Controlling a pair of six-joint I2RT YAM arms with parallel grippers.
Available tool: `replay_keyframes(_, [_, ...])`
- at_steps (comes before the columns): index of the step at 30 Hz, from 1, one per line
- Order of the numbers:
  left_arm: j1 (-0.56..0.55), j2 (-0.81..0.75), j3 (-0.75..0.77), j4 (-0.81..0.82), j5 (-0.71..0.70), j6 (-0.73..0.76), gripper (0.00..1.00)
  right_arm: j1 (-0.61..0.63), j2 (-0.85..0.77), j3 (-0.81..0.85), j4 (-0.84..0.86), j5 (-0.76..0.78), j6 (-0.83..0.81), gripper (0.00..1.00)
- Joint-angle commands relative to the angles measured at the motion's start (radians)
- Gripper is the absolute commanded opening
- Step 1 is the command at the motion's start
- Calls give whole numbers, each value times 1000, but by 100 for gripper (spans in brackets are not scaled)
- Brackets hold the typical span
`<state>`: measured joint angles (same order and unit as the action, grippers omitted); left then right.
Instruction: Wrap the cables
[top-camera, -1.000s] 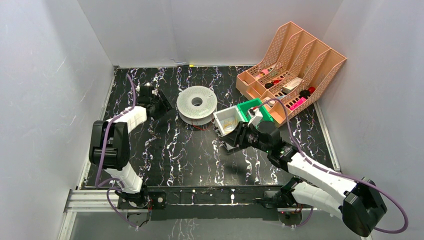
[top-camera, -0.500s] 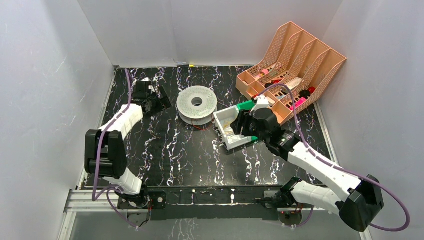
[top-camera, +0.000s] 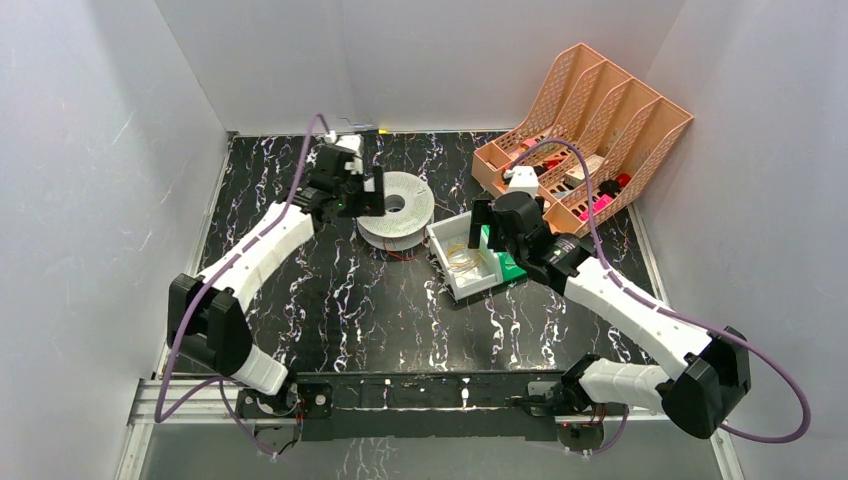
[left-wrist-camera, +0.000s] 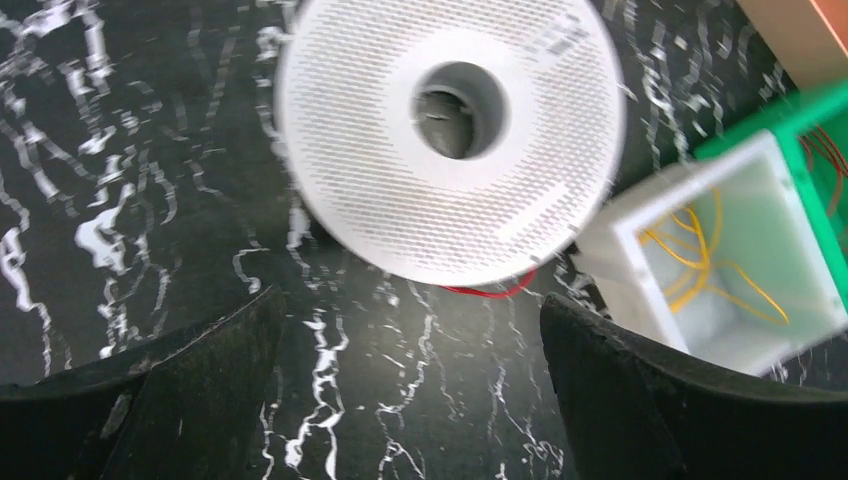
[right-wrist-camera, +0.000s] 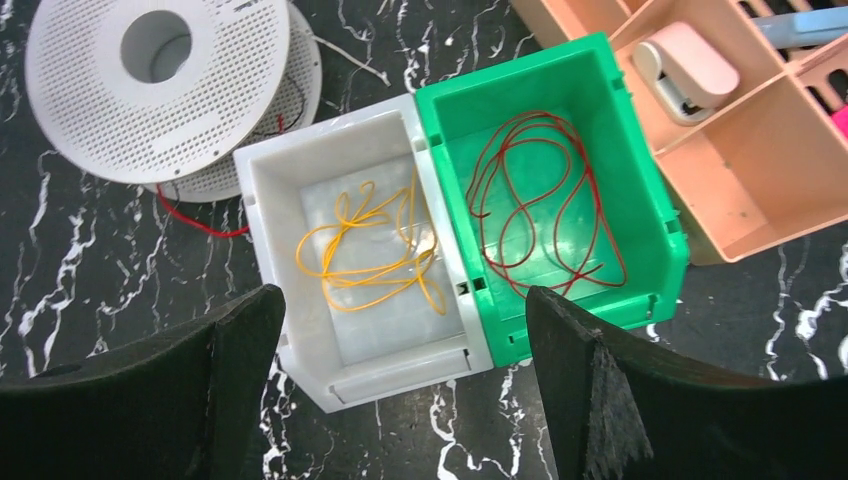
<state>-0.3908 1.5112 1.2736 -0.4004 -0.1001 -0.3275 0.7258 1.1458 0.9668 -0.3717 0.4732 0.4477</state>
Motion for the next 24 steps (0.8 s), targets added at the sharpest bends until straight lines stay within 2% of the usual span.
replay_keyframes(1, [-118,-44,56,-64,-48,91,98,-5,22,89,-54,110,-12,98])
replay_keyframes(7, [-210,-81,73,-70,2,135,98,-4,33,159,-128,134,-13,98])
replay_keyframes(13, [-217,-160,51,-69,103,130,98,-3,-13,241,-176,142,6,98])
replay_keyframes(18, [-217,-233,18,-66,135,138,99,-4,-88,226,-137,128,-17,98])
replay_keyframes(24, [-217,-296,-20,-87,263,155,98,-5,-127,203,-134,131,-26,98])
